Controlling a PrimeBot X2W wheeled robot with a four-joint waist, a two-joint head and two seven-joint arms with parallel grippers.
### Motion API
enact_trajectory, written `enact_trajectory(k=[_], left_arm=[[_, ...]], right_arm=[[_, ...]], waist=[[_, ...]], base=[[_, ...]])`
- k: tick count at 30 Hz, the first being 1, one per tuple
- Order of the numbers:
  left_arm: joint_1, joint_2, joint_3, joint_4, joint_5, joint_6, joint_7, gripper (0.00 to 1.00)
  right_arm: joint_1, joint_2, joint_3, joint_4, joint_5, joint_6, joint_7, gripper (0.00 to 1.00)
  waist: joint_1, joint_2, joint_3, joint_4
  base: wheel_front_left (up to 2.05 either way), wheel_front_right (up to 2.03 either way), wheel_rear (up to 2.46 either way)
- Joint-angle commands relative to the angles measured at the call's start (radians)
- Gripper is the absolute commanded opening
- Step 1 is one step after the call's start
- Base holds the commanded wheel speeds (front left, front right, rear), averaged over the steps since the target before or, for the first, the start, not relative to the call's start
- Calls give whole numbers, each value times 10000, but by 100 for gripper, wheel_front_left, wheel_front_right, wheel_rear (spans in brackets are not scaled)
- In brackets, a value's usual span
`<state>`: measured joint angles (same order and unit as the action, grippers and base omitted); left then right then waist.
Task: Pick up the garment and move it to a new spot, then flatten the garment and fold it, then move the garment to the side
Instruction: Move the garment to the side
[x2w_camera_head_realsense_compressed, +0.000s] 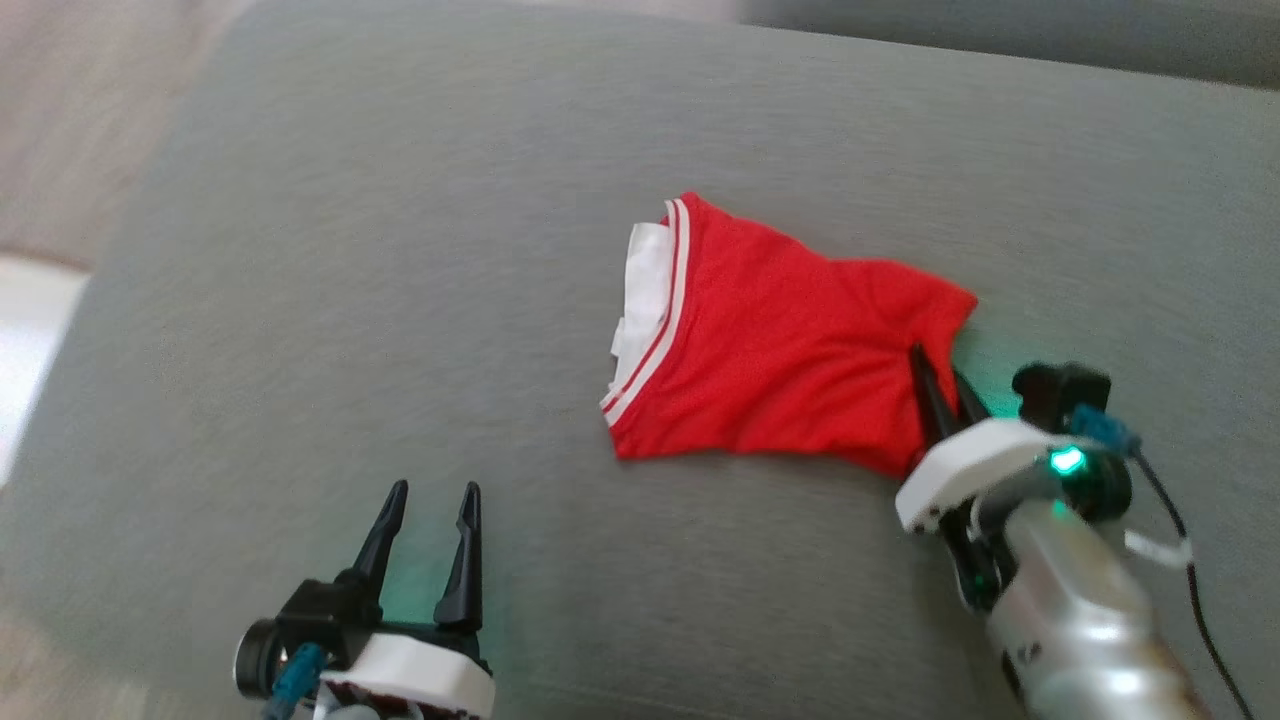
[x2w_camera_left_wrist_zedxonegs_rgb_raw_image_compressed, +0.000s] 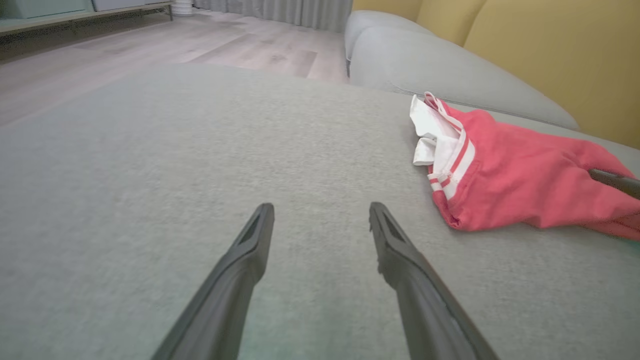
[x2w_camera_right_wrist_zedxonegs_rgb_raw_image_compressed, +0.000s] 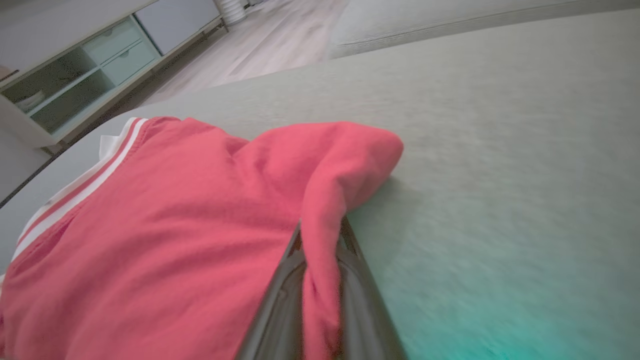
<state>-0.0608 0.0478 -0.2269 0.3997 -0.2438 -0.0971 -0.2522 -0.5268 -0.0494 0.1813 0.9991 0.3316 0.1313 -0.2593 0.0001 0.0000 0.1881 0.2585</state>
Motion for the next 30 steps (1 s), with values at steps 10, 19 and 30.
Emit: enact_trajectory(k=[10, 19, 30], left_arm=[[-965, 24, 443, -321, 343, -194, -95, 100], [-1202, 24, 479, -255, 383, -274, -95, 100], [-1306, 24, 237, -83, 529, -317, -95, 100]], right_arm=[[1205, -9, 677, -1767, 208, -6, -23, 0], [1492, -9, 755, -2450, 226, -6, -23, 0], [-279, -283, -33, -2652, -1000, -6, -24, 0]], waist=[[-1, 0, -169, -5109], [-1, 0, 238, -6666], [-1, 0, 685, -6898]], base=[[0, 0, 0], [0, 0, 0], [0, 0, 0]])
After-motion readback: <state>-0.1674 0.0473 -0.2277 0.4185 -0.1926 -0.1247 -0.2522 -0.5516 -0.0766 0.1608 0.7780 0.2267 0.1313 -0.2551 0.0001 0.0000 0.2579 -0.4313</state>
